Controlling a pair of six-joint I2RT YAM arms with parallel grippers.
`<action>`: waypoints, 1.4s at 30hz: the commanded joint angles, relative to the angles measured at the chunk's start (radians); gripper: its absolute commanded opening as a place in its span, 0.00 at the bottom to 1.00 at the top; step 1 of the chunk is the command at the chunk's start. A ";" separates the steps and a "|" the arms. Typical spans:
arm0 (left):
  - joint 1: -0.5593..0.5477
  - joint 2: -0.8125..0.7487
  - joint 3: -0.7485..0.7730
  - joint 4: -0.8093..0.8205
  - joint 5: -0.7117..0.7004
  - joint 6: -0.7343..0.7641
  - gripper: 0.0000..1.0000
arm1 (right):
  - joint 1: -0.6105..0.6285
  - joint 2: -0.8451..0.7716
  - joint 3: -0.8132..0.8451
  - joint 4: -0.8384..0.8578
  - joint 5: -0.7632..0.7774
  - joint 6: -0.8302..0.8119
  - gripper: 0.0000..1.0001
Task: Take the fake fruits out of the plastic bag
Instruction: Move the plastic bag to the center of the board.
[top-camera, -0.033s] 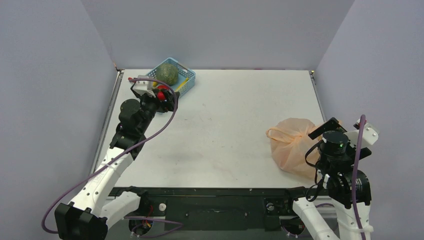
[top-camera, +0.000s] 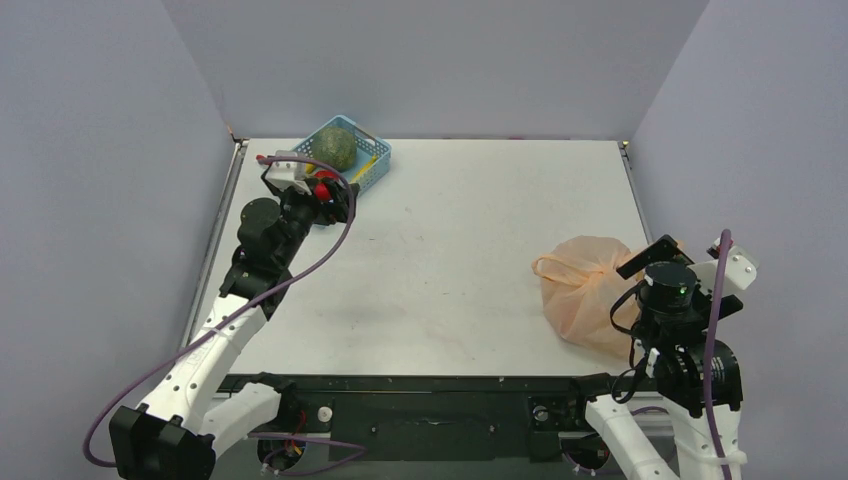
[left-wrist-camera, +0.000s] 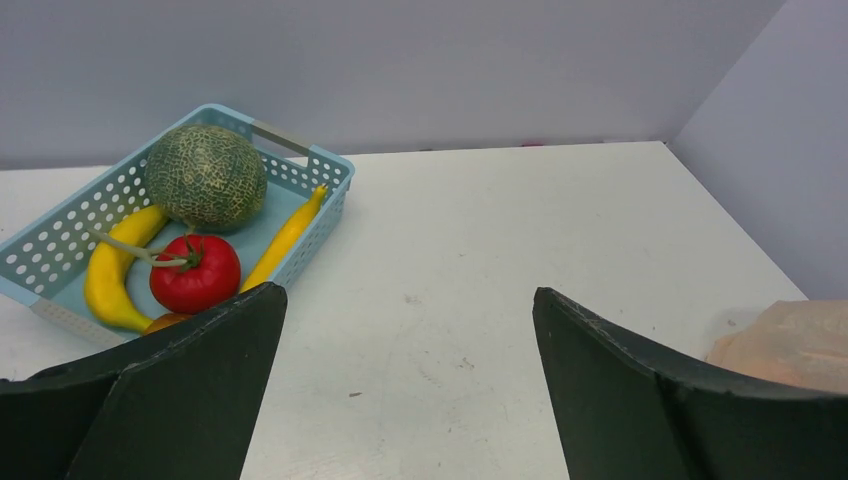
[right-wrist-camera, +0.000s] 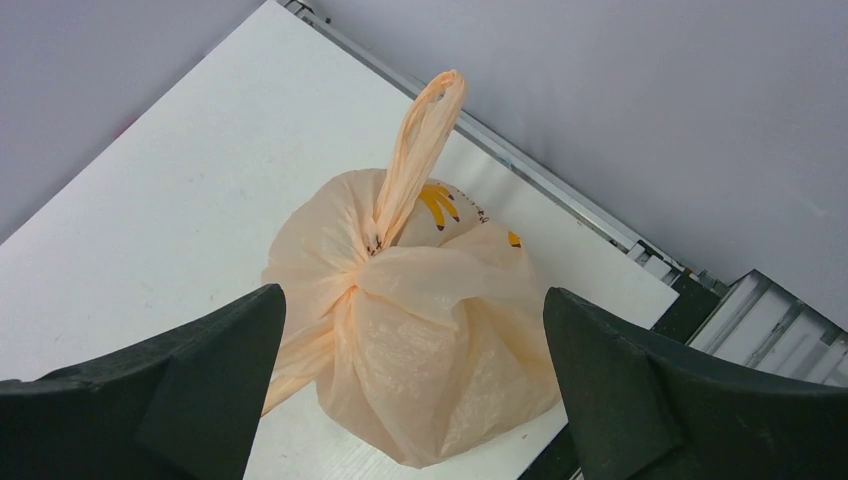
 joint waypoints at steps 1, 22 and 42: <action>-0.037 -0.031 0.037 0.002 -0.046 0.051 0.93 | 0.001 0.069 -0.009 0.016 0.022 0.028 0.97; -0.157 -0.015 0.047 -0.024 -0.050 0.089 0.93 | -0.151 0.245 -0.294 0.270 -0.193 0.040 1.00; -0.251 0.145 0.116 -0.084 0.104 0.043 0.93 | 0.062 0.377 -0.394 0.554 -0.298 -0.128 0.49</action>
